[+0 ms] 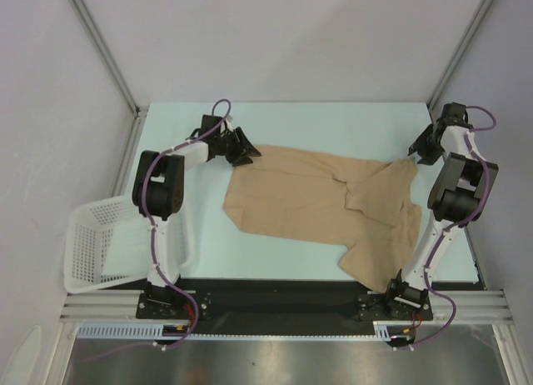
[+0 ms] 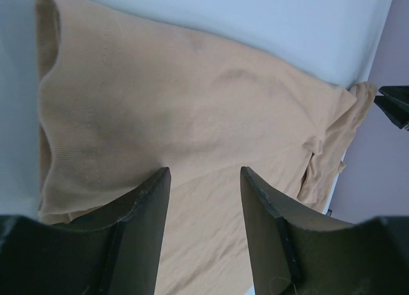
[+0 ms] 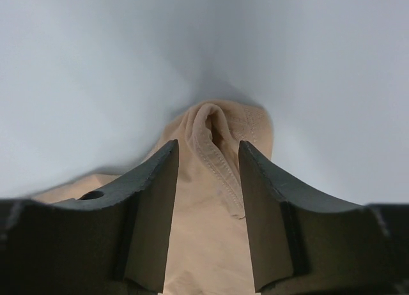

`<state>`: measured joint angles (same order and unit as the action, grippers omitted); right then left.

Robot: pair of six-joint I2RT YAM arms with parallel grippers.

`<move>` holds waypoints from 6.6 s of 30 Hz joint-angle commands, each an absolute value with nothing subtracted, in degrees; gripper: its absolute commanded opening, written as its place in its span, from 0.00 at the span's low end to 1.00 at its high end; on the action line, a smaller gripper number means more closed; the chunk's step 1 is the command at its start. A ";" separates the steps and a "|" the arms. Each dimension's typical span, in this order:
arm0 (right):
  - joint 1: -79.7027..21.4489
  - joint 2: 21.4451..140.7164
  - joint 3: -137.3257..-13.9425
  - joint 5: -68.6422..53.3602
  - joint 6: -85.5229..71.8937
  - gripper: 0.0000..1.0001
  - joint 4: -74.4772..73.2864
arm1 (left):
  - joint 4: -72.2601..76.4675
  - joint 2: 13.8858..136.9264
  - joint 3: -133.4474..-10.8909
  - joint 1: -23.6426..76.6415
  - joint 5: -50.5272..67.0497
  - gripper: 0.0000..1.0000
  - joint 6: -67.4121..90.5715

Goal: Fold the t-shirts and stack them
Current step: Fold the tshirt

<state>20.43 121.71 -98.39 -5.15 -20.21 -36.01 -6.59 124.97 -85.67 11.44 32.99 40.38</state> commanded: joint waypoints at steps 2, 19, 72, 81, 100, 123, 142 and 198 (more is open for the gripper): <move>20.48 121.90 -98.88 -4.13 -18.63 0.44 -35.51 | -6.33 125.77 -87.28 10.28 33.58 0.54 42.80; 22.41 123.66 -100.98 -3.34 -19.60 0.19 -35.77 | -7.73 128.05 -87.71 9.76 33.31 0.55 44.03; 27.51 120.32 -92.90 -14.76 -15.38 0.76 -35.77 | -25.58 129.55 -106.88 9.49 18.72 0.80 15.47; 27.42 123.66 -93.07 -18.89 -13.98 0.73 -33.66 | -26.81 134.82 -110.13 9.40 20.91 0.73 15.47; 23.21 127.09 -95.97 -16.71 -14.24 0.32 -34.37 | -26.73 139.04 -112.33 8.53 21.71 0.34 19.76; 14.68 143.61 -136.11 -8.62 -25.66 0.52 -44.27 | -29.96 137.47 -123.31 4.39 6.51 0.67 23.83; 9.33 102.43 -92.31 14.17 -30.76 0.85 -56.78 | -34.19 95.83 -83.08 23.36 -12.39 0.68 19.68; -0.97 65.39 -56.25 -6.06 -25.84 0.84 -57.04 | -54.23 117.95 -86.92 31.90 -27.16 0.29 39.20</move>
<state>-1.26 66.39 -56.49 -5.13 -26.26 -56.80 -54.52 119.59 -87.48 32.32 -25.78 38.61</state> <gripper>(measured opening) 0.843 0.307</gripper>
